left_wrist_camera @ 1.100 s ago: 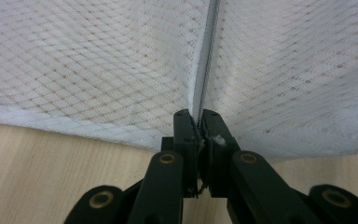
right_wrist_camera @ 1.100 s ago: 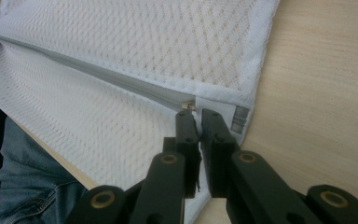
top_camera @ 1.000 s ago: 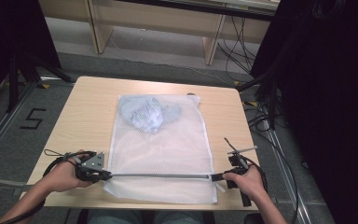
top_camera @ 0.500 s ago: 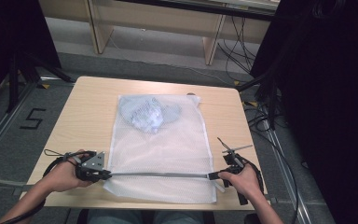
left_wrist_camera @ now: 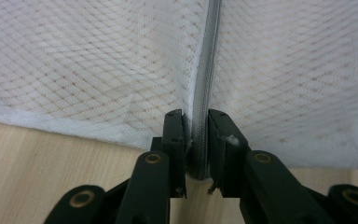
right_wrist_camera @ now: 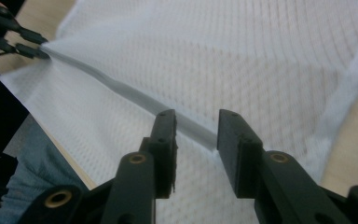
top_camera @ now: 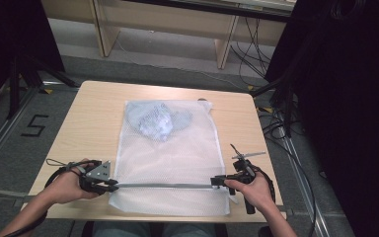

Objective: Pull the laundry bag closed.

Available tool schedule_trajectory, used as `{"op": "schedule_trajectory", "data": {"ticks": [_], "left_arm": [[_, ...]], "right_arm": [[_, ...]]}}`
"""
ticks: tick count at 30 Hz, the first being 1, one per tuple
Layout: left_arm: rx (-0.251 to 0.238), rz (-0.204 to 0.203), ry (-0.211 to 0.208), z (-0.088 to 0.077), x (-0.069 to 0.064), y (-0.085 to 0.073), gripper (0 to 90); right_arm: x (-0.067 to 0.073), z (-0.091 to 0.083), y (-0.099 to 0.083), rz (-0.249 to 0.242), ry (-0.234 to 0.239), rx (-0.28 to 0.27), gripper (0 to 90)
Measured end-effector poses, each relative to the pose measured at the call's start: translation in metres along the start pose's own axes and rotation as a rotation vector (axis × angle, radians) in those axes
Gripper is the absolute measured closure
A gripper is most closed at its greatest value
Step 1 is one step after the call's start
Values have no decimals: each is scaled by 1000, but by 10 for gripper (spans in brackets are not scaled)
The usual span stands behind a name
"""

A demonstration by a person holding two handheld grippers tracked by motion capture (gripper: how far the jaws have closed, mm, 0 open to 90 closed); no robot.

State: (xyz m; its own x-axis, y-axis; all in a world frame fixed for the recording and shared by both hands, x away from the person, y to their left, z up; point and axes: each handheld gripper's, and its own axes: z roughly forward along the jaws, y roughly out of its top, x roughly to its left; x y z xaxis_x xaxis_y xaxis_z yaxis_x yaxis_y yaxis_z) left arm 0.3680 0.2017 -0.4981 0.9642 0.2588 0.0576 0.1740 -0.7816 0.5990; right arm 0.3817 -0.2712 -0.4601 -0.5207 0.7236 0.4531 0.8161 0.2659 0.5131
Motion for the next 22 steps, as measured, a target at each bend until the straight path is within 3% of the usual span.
{"op": "schedule_trajectory", "data": {"ticks": [3, 4, 7, 10, 11, 12, 13, 14, 15, 16, 17, 19, 20, 21, 22], "left_arm": [[-13, -11, 5, -3, -1, 1, 708], [-26, -31, 9, -4, -2, 1, 682], [-40, -60, 29, -8, -2, 1, 577], [-75, -121, 47, -12, -2, 3, 473], [-99, -160, 63, -12, -4, 5, 438], [-99, -160, 63, -12, -4, 5, 406], [-112, -182, 90, -14, -6, 8, 377], [-112, -182, 90, -14, -6, 8, 365], [-106, -200, 129, -17, -9, 9, 352], [-113, -237, 149, -19, -16, 8, 342], [-116, -231, 176, -21, -20, 7, 335], [-127, -246, 184, -25, -25, 4, 330], [-142, -262, 175, -25, -28, 2, 328], [-133, -225, 166, -27, -27, 1, 330], [-133, -225, 166, -27, -27, 1, 335]], "right_arm": [[1, -2, 3, -26, -39, -57, 634], [-1, -2, 4, -30, -29, -66, 628], [-6, -3, 4, -38, -99, -84, 612], [-11, -4, 4, -78, -163, -90, 595], [-12, -5, 5, -93, -174, -95, 593], [-12, -5, 5, -93, -174, -95, 593], [-12, -7, 5, -87, -185, -122, 580], [-12, -7, 5, -87, -185, -122, 580], [-14, -6, 5, -88, -191, -184, 573], [-15, -9, 5, -92, -196, -164, 573], [-16, -10, 5, -81, -221, -144, 570], [-19, -10, 4, -77, -220, -176, 566], [-20, -13, 4, -61, -211, -140, 566], [-23, -13, 4, -79, -221, -159, 563], [-22, -13, 3, -69, -237, -160, 561]]}}
